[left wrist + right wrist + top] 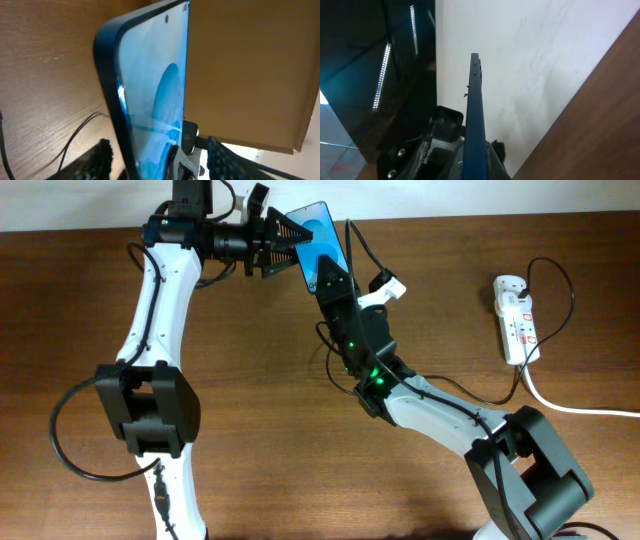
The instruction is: Plug charger to phone and switch on socket
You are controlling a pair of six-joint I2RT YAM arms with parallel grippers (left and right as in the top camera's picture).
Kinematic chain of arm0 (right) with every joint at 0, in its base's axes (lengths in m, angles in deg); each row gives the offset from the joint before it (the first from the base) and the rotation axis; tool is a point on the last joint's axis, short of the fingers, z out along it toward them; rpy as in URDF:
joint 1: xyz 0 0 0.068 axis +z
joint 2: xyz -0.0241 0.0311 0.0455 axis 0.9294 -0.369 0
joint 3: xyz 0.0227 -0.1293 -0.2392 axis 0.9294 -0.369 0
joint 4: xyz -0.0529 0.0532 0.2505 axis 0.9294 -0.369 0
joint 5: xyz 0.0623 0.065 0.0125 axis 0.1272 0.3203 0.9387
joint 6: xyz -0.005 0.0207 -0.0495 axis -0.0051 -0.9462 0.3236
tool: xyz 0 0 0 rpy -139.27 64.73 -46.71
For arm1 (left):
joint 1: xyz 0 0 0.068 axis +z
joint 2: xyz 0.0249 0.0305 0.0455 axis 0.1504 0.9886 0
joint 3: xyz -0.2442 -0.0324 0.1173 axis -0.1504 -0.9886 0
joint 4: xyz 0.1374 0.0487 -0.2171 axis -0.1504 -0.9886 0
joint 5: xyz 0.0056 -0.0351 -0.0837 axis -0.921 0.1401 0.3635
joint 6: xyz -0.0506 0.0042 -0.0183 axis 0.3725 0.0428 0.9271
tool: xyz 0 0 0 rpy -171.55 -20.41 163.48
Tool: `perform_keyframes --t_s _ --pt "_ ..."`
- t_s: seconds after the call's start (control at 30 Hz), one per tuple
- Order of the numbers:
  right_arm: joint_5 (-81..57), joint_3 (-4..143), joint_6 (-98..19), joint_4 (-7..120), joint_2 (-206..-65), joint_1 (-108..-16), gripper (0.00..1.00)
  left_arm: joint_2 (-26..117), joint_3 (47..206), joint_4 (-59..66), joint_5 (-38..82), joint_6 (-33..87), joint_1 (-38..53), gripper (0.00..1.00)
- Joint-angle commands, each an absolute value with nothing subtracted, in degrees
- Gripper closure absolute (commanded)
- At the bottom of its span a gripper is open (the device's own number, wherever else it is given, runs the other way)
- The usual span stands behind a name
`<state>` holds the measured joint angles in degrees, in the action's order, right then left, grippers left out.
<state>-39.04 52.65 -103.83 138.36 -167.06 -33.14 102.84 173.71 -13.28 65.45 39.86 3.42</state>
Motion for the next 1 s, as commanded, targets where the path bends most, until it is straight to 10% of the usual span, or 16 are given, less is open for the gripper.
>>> perform_keyframes --t_s 0.0,0.23,0.97 --pt "-39.22 54.38 -103.24 138.40 -166.16 -31.96 0.96 103.11 173.88 -12.80 63.24 42.59 3.46 0.44" --pt "-36.81 54.38 -103.35 137.83 -166.16 -31.44 0.96 103.11 173.88 -11.80 62.19 43.90 3.39 0.61" --pt "-29.56 54.38 -106.32 139.12 -166.16 -31.11 0.96 103.11 173.88 -8.95 60.92 47.75 1.93 0.72"
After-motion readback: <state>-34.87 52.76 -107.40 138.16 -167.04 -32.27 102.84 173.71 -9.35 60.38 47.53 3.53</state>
